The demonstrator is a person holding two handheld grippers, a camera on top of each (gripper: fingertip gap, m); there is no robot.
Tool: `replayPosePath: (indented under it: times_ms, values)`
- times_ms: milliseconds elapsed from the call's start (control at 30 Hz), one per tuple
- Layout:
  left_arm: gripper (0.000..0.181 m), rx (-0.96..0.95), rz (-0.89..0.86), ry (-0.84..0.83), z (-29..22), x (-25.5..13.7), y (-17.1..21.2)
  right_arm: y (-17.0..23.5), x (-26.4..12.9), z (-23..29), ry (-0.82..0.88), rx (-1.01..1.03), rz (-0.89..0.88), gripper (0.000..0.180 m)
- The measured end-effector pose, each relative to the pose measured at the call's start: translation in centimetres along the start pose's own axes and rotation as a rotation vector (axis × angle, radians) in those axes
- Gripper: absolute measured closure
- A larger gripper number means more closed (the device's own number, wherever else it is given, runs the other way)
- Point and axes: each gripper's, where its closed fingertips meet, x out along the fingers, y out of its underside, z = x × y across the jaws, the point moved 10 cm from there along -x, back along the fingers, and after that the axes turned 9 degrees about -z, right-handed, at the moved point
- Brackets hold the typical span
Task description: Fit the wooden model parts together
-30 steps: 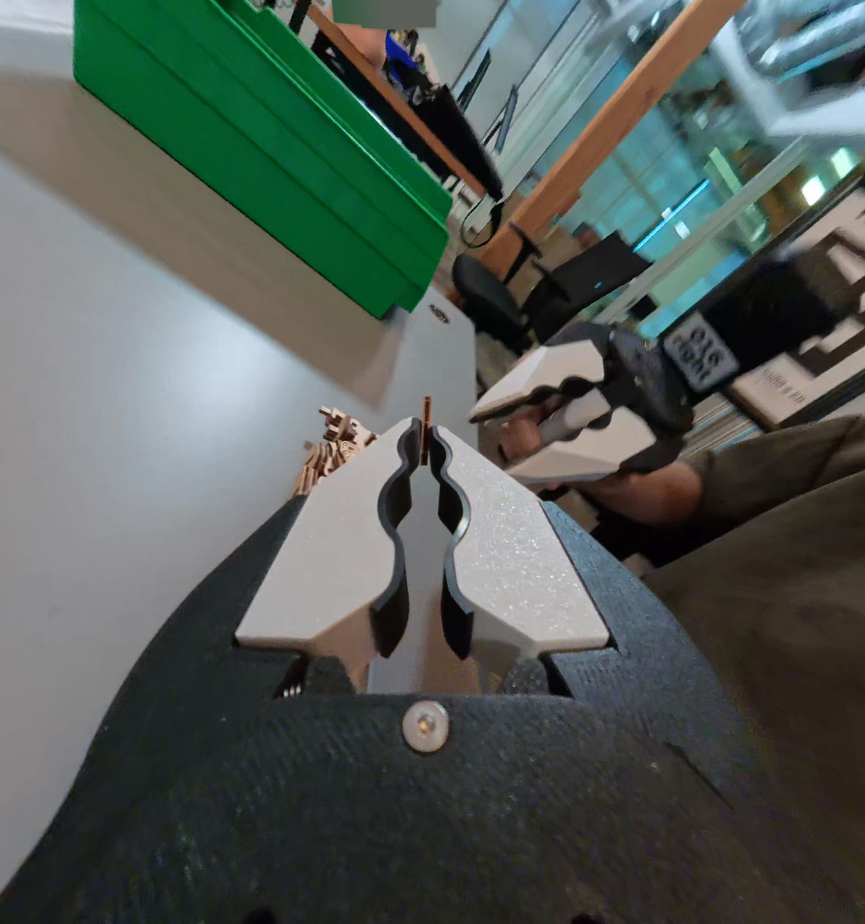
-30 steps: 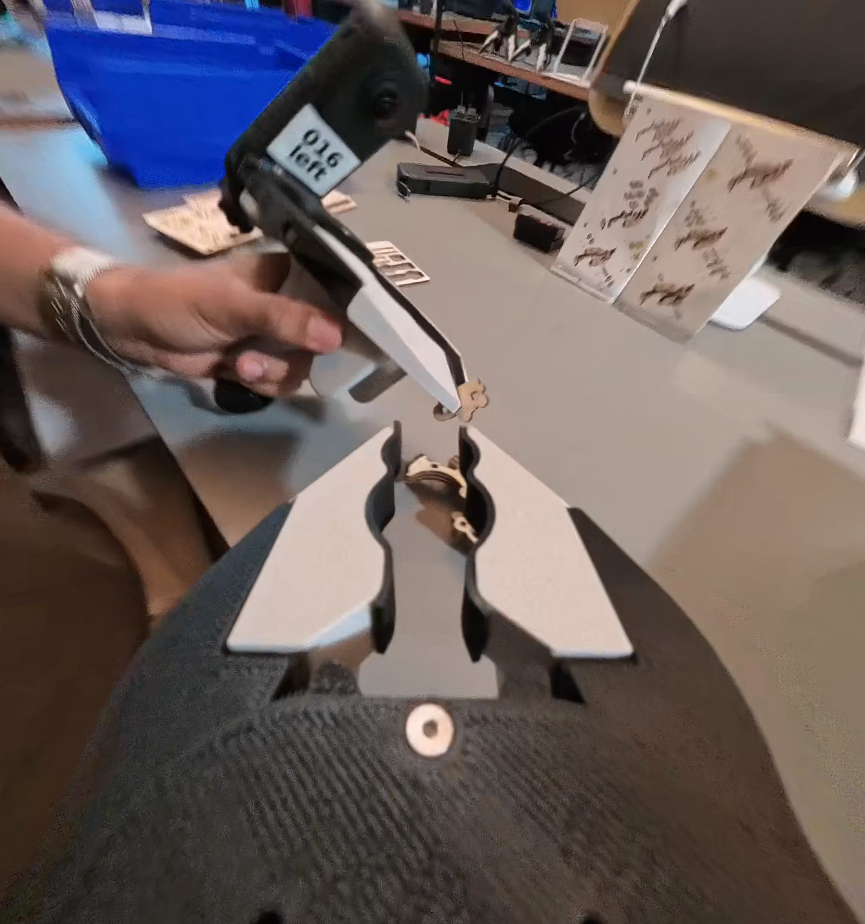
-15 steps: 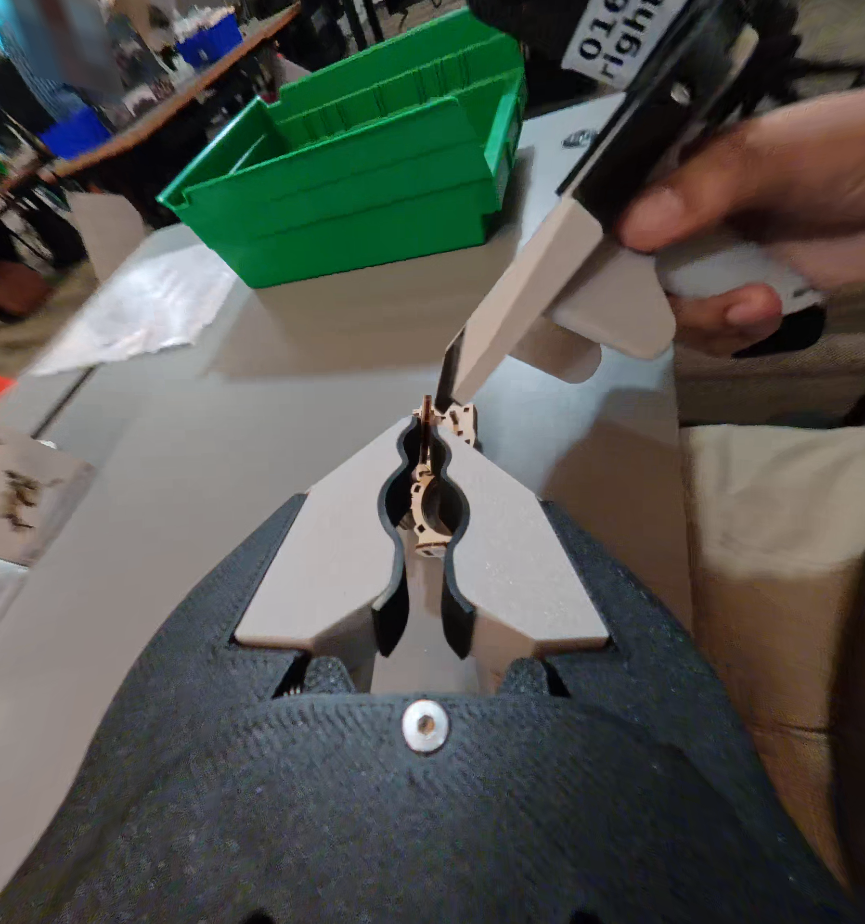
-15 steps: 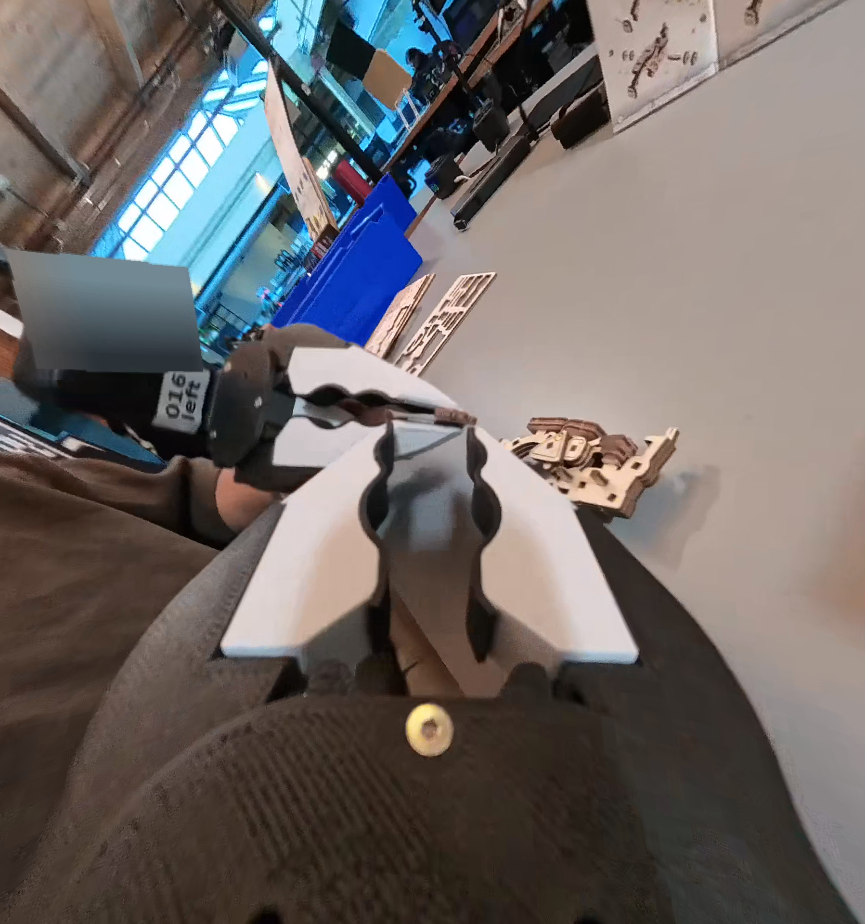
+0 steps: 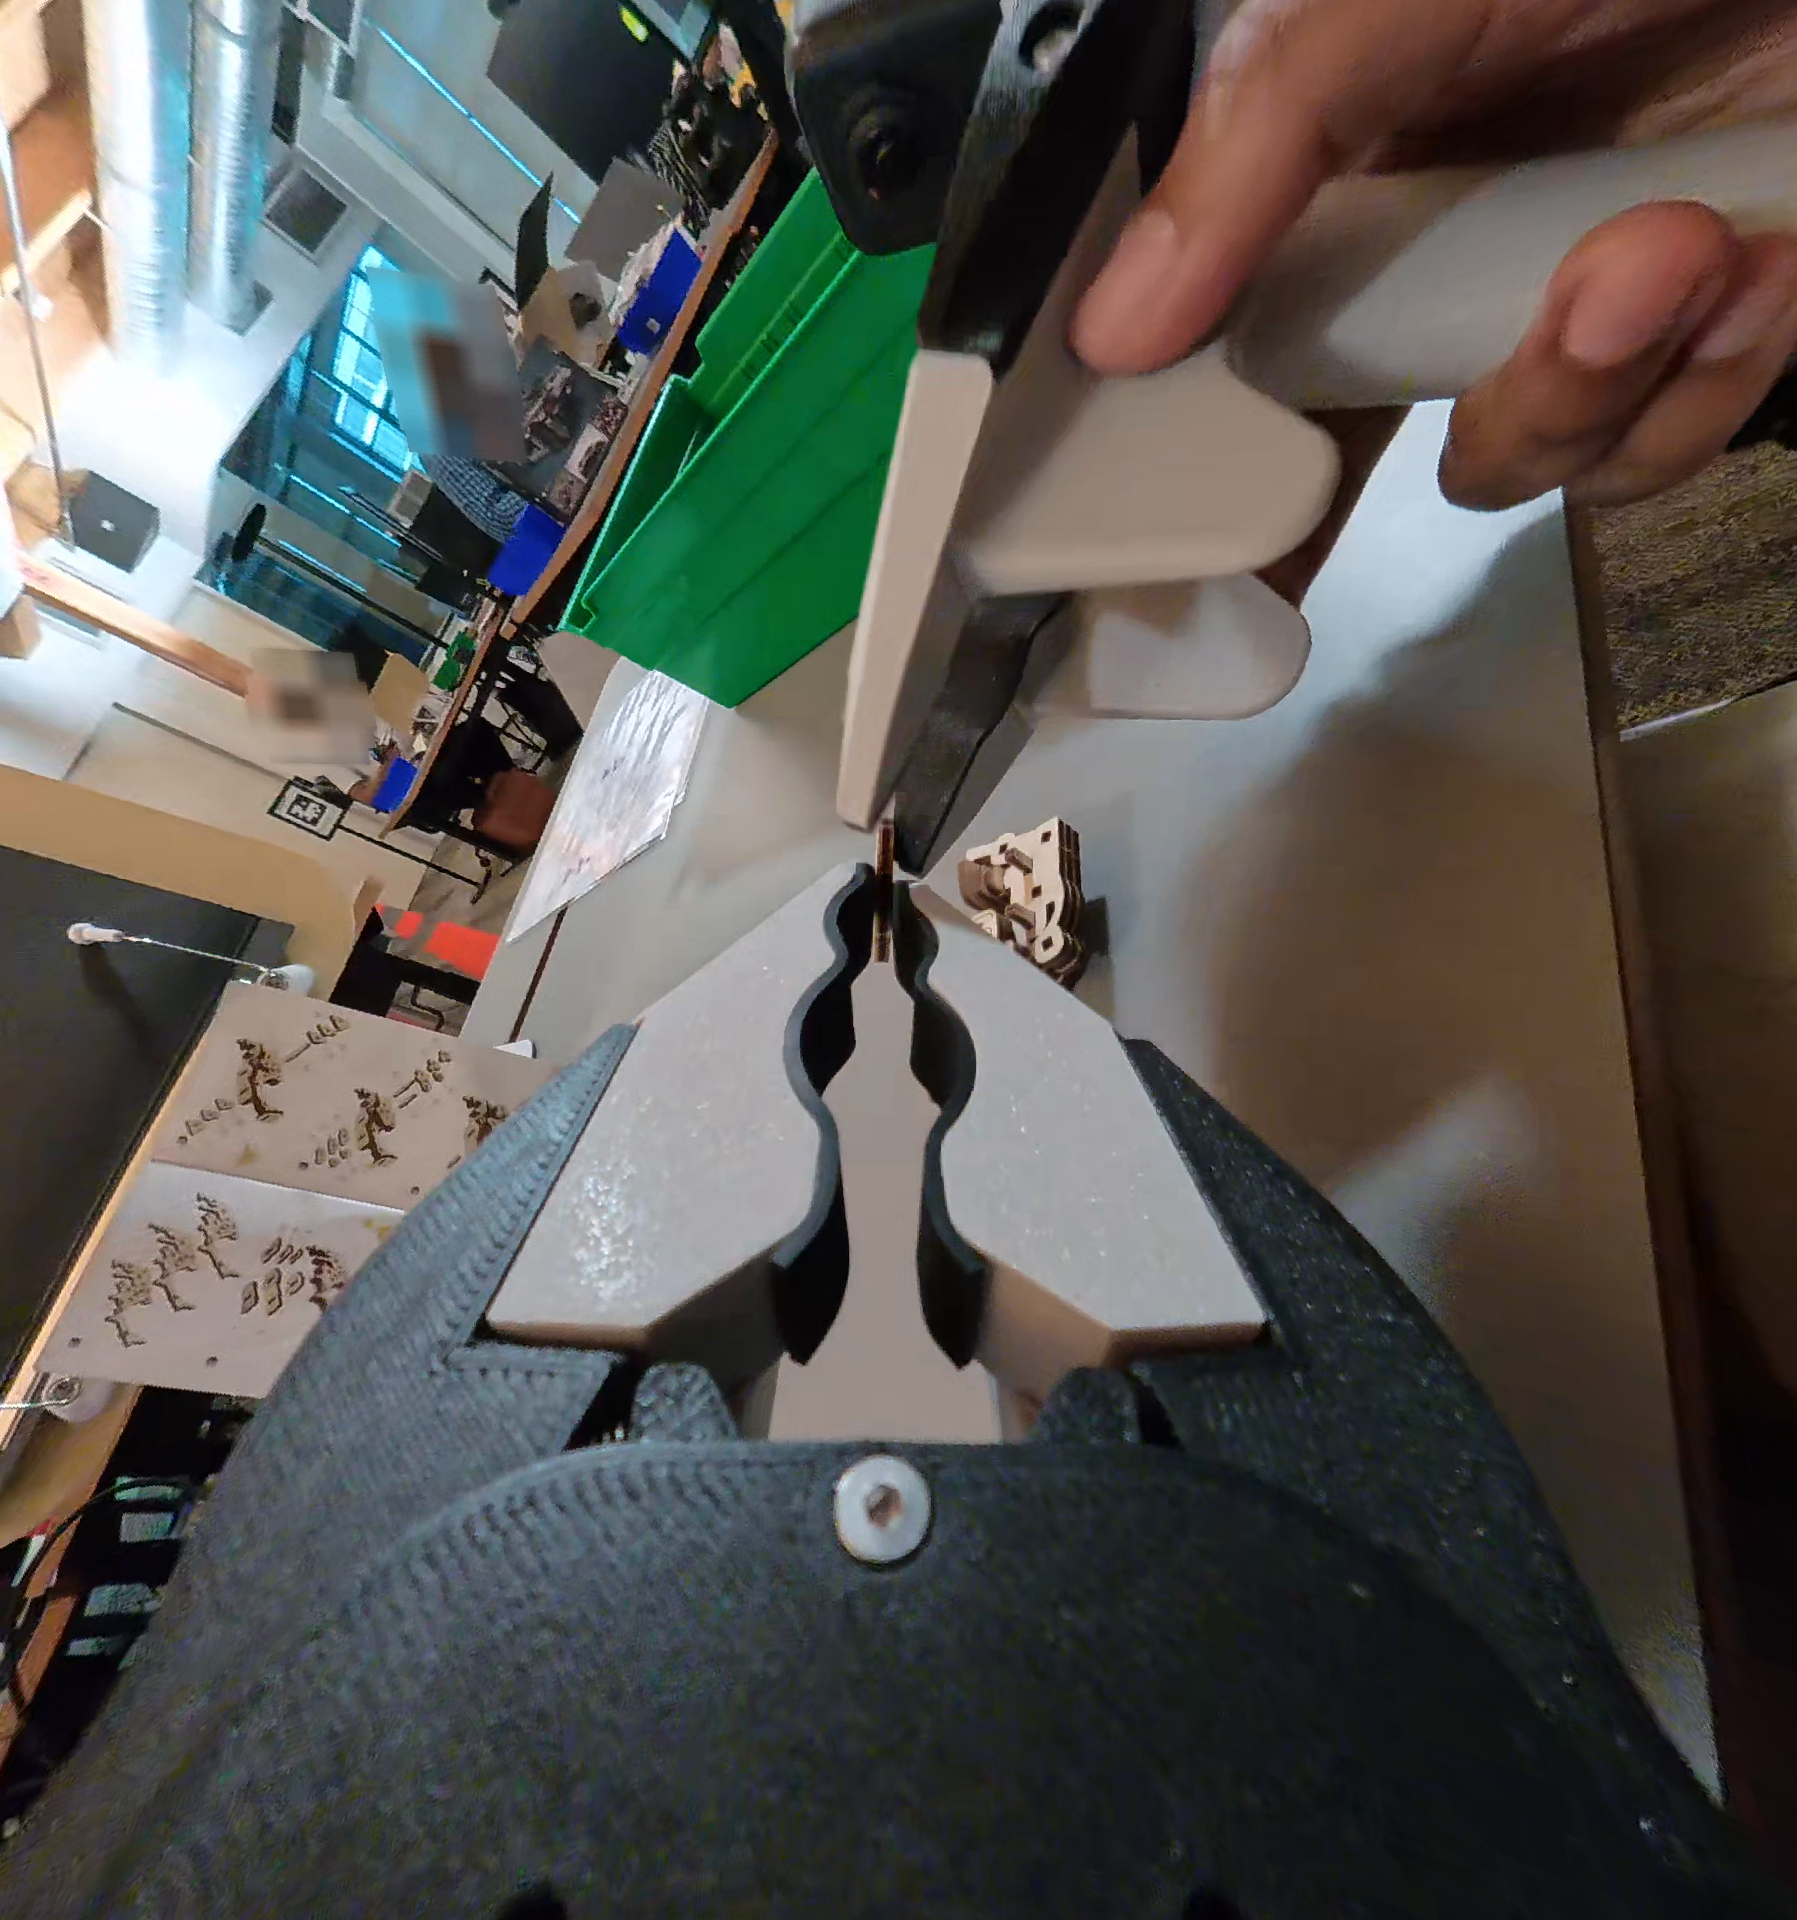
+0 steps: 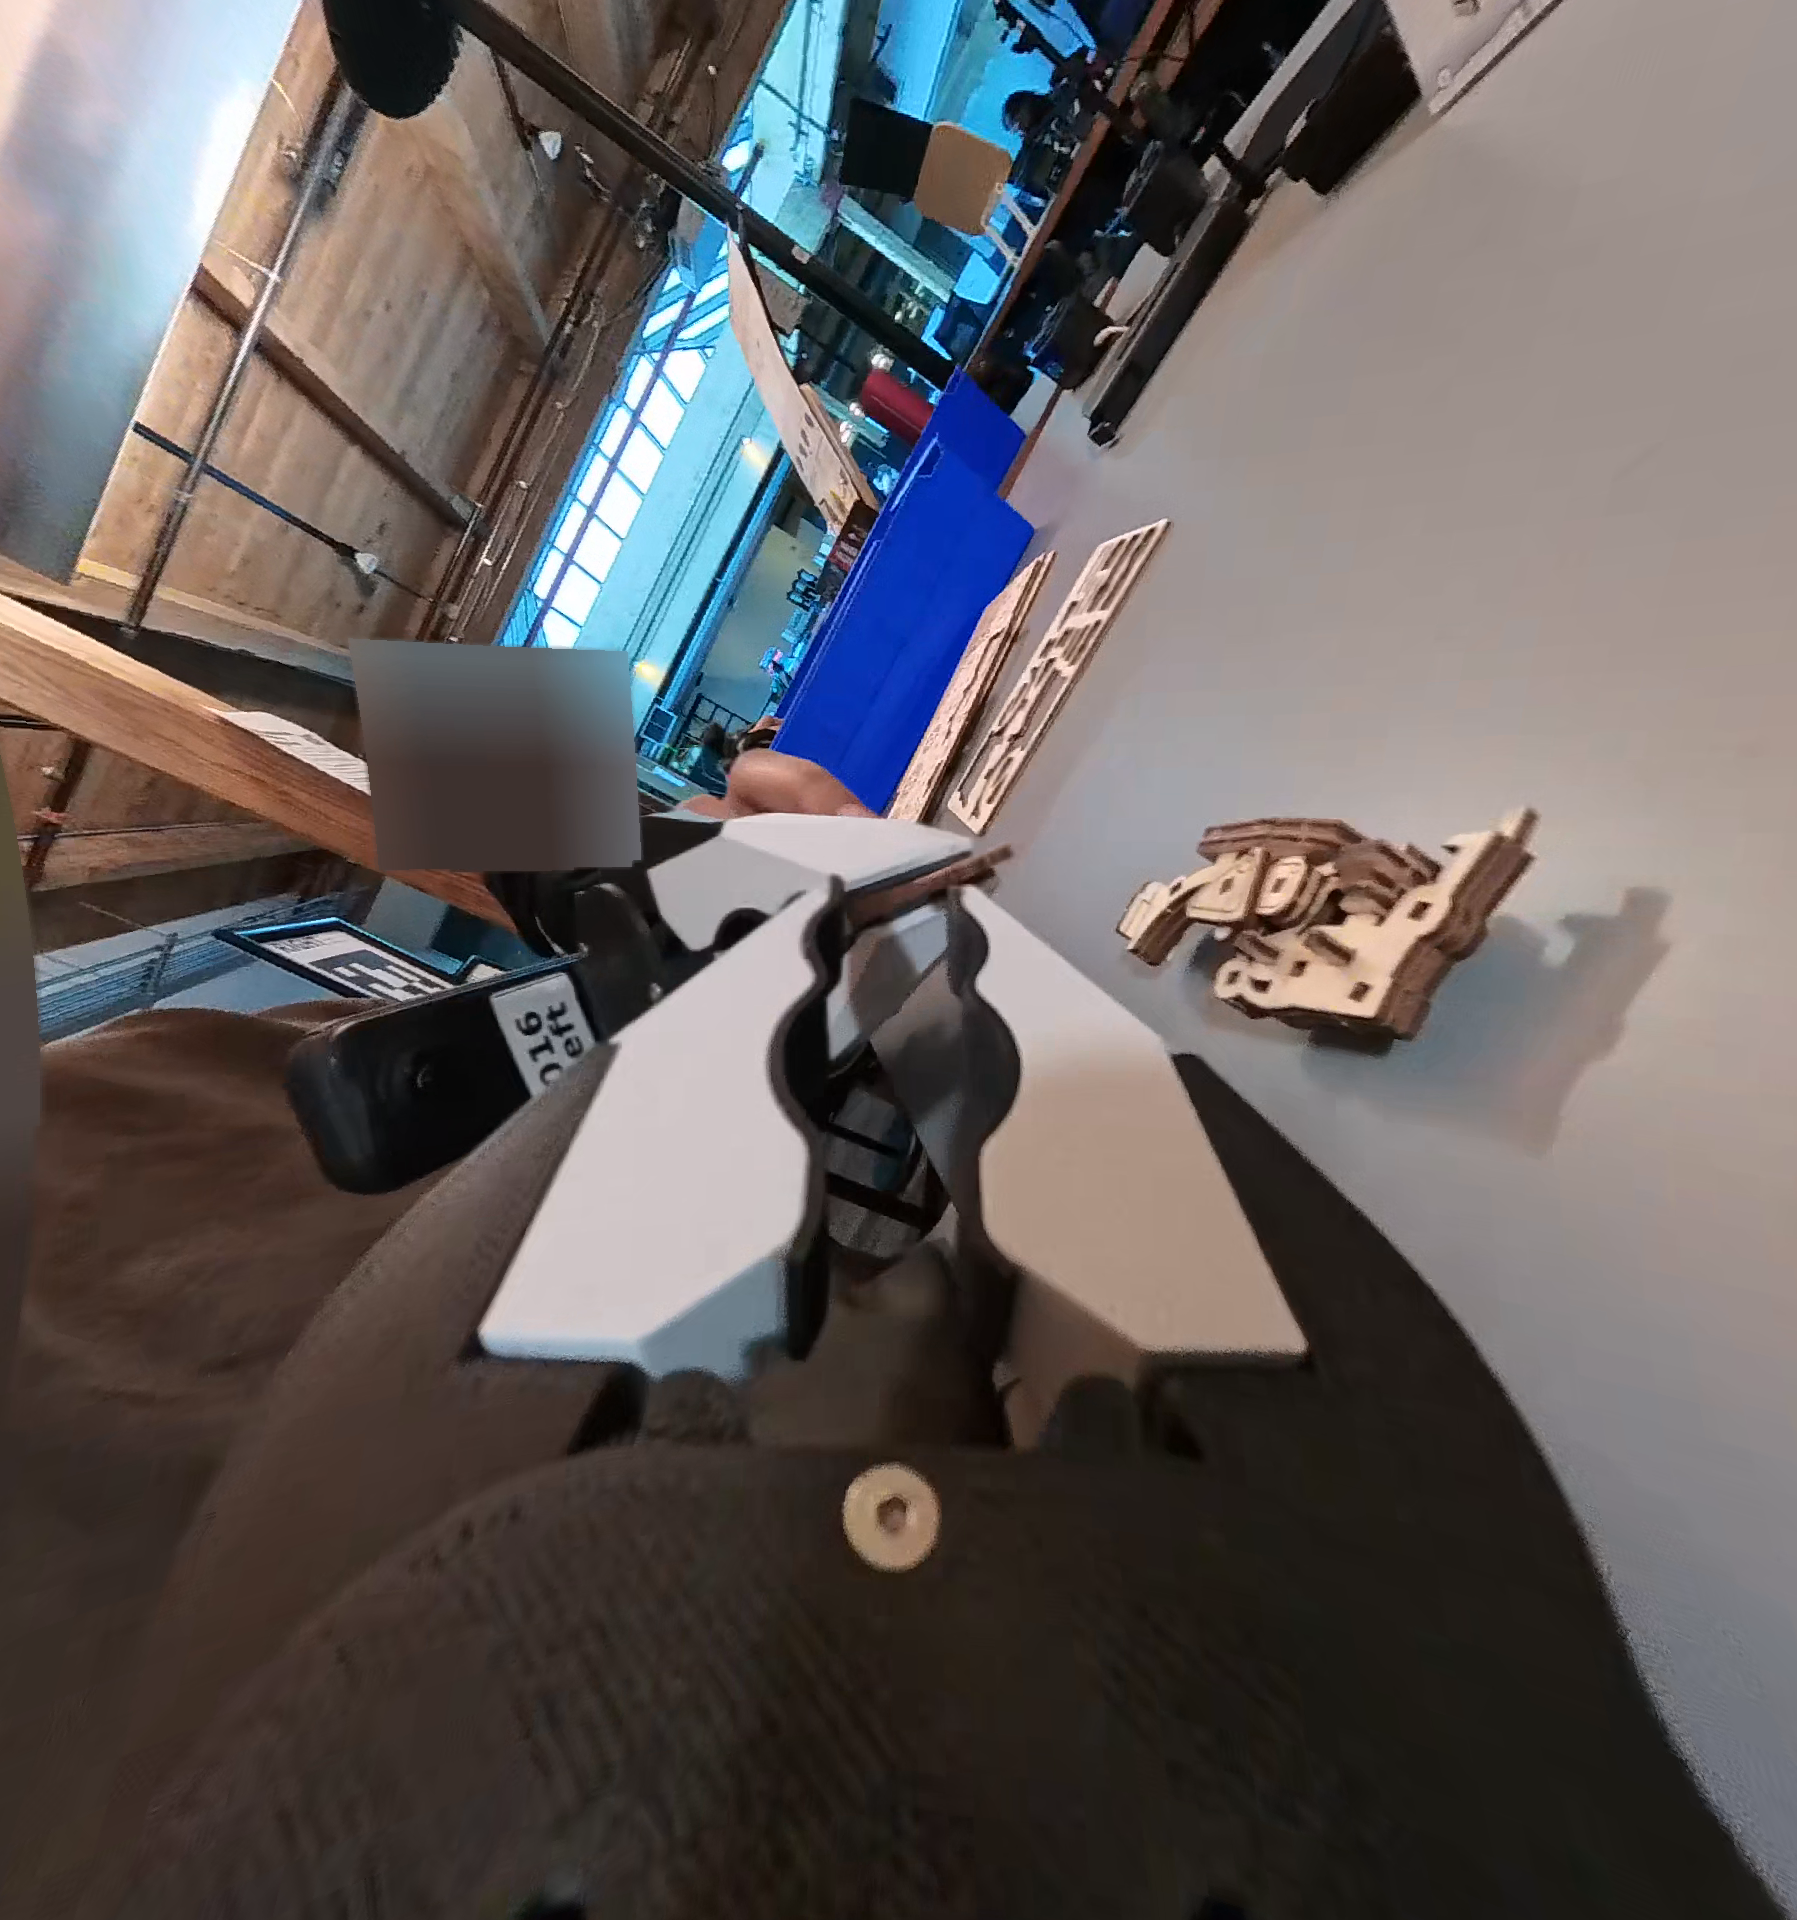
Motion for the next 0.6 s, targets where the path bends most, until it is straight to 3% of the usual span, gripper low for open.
replayPosePath:
  times_ms: [267, 367, 600]
  values:
    - [0.179, -0.066, -0.044, 0.019, 0.0, -0.1, 0.0, -0.4, -0.3, 0.0, 0.014, -0.050, 0.040, 0.180]
    - [0.172, -0.192, -0.064, 0.045, 0.2, -0.1, 0.2, -1.0, -0.8, -0.1, -0.006, -0.067, 0.037, 0.180]
    - [0.181, -0.459, -0.062, 0.150, 1.4, 0.0, 1.4, -2.0, -1.8, -0.6, 0.037, -0.102, 0.014, 0.180]
